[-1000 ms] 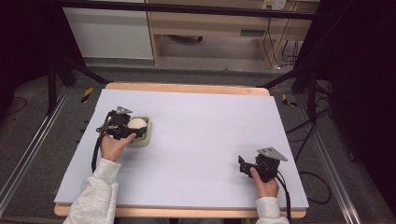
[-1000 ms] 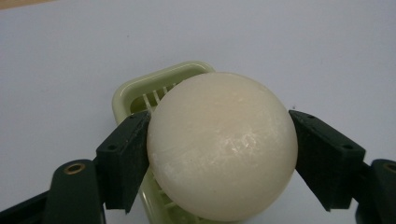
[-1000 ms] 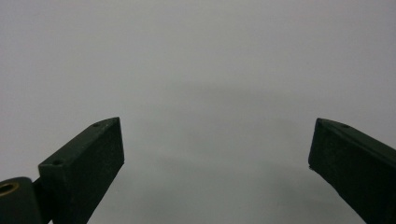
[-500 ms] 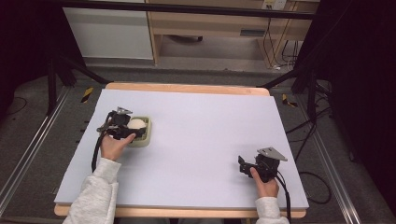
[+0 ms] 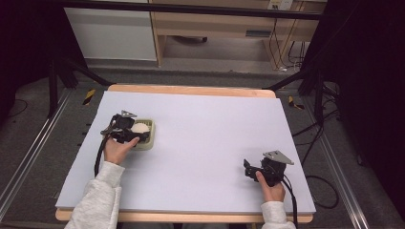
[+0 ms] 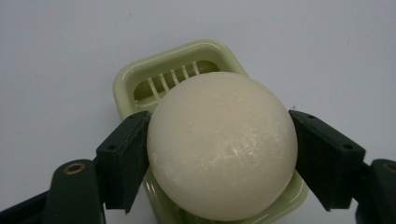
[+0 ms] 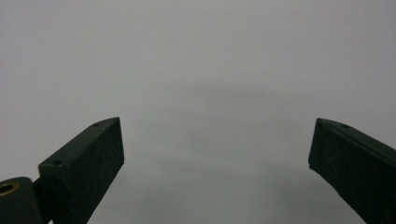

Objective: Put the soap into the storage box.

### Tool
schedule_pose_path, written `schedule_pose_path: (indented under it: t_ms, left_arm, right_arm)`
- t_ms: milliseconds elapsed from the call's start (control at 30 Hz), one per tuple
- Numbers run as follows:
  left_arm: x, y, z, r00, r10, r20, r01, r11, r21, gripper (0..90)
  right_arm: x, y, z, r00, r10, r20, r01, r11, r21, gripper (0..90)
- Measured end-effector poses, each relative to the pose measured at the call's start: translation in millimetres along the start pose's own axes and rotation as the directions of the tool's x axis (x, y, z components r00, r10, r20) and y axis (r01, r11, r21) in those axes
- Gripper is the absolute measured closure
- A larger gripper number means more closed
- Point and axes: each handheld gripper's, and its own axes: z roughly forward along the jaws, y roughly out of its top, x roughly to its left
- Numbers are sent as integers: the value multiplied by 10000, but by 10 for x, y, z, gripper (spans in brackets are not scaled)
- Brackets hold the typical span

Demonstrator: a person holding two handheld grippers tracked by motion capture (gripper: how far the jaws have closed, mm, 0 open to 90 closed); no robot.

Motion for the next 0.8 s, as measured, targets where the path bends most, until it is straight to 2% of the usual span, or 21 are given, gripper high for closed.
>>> schedule_pose_path:
  t_ms: [233,567,800]
  left_arm:
    - [4,-5,22,10000,-32,-9,32,10000,51,242]
    - [-9,-13,79,9999,146,-53,-144,9993,350,242]
    - [-13,-13,86,9998,159,-96,-156,9993,329,242]
  right_arm:
    - [1,0,-1,10000,-4,2,4,10000,-13,38]
    - [1,0,-1,10000,9,-2,-9,10000,-13,39]
    - [1,-1,-1,10000,14,-3,-14,10000,-5,39]
